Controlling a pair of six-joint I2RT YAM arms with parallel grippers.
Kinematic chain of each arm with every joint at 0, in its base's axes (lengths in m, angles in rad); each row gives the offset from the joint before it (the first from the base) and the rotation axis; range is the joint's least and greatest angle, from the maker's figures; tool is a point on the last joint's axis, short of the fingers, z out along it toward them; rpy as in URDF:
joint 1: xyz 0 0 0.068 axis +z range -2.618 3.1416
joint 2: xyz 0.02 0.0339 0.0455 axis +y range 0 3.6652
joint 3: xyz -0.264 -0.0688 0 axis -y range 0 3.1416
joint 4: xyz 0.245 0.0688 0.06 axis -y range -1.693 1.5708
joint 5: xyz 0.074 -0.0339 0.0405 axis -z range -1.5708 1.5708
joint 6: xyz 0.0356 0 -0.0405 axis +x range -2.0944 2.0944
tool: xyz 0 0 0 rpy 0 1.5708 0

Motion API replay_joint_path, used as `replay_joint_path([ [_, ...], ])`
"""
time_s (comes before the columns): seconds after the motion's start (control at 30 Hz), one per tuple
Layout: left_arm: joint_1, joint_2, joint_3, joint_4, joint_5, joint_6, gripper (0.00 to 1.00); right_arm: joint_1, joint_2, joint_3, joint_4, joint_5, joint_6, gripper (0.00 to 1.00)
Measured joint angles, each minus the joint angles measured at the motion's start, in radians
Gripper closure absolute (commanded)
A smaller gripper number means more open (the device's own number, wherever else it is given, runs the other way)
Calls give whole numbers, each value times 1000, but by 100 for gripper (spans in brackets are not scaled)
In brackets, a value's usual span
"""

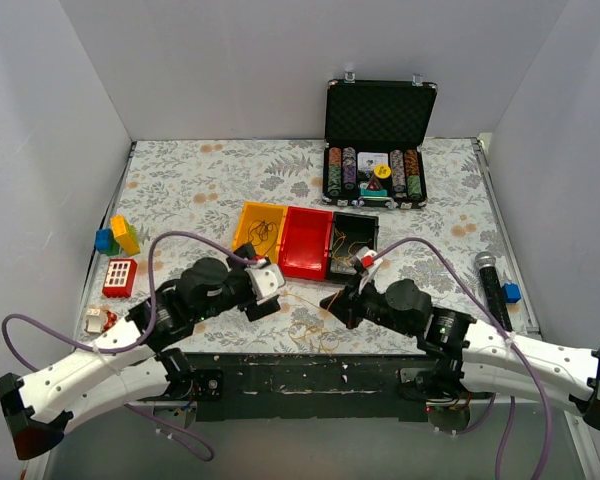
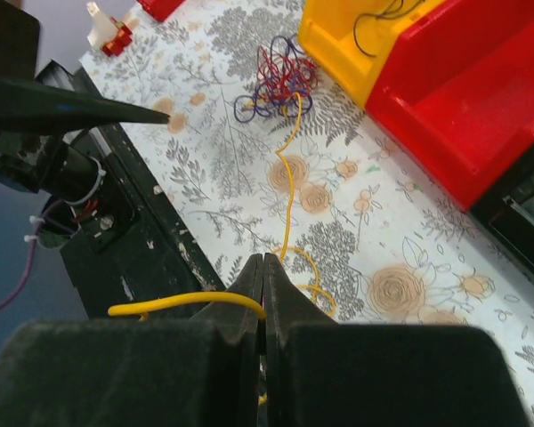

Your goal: Untangle the cables

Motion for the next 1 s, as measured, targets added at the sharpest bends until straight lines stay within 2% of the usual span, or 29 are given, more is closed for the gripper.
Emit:
replay_joint_path([
  [0.17,34,0,-201,38,-25,66,30,0,-45,26,-153,1,-24,99],
  [0.3,142,42,-257,152,-61,85,39,0,-134,54,-257,-9,-46,99],
  [0.4,252,123,-256,259,-72,82,37,0,-199,63,-298,-23,-55,99],
  [0.57,390,282,-204,279,9,24,35,0,-219,64,-332,-30,-57,99],
  [0.77,399,315,-187,245,167,28,34,0,-200,64,-372,-37,-57,99],
  [0.83,402,291,-196,229,233,73,34,0,-209,64,-376,-37,-57,99],
  [1.0,422,236,-249,194,343,218,27,0,-232,64,-377,-37,-57,99],
])
